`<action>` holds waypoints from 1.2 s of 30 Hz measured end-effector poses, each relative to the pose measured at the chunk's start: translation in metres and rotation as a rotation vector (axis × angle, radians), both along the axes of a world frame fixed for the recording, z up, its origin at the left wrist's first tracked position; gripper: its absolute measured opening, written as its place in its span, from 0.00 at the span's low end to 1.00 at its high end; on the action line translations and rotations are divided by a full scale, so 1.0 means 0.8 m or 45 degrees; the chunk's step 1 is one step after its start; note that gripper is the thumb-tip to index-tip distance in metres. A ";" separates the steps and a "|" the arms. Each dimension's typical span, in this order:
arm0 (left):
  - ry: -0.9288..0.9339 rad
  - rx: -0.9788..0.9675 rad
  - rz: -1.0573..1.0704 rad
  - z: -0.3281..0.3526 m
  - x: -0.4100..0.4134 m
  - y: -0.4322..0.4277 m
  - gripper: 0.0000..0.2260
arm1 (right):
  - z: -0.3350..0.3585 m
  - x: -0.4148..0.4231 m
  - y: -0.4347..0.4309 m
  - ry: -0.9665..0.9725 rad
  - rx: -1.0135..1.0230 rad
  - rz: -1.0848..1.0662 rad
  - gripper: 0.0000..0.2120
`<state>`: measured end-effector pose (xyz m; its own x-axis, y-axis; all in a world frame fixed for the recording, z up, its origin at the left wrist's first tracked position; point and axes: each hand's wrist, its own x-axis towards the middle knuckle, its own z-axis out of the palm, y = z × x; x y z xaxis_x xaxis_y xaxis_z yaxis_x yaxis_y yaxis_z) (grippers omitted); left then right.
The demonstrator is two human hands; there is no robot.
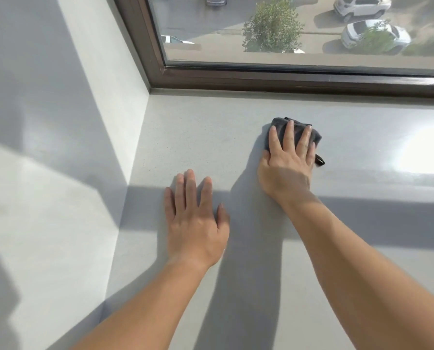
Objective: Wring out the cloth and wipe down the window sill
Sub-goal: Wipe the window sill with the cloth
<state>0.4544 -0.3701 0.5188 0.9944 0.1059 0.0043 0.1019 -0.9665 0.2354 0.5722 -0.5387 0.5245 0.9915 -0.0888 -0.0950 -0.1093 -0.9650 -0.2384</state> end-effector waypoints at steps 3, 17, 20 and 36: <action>0.003 0.001 -0.011 0.002 -0.001 -0.002 0.29 | -0.001 -0.012 0.058 -0.077 0.023 0.484 0.27; 0.153 -0.189 -0.015 0.003 0.011 -0.004 0.30 | -0.011 -0.049 0.010 -0.069 -0.047 0.457 0.28; 0.063 -0.125 0.018 0.007 0.003 -0.010 0.27 | -0.011 -0.051 -0.003 -0.028 -0.040 0.604 0.28; 0.111 0.037 -0.018 -0.017 -0.090 -0.003 0.28 | -0.027 -0.115 0.012 -0.107 0.072 0.660 0.27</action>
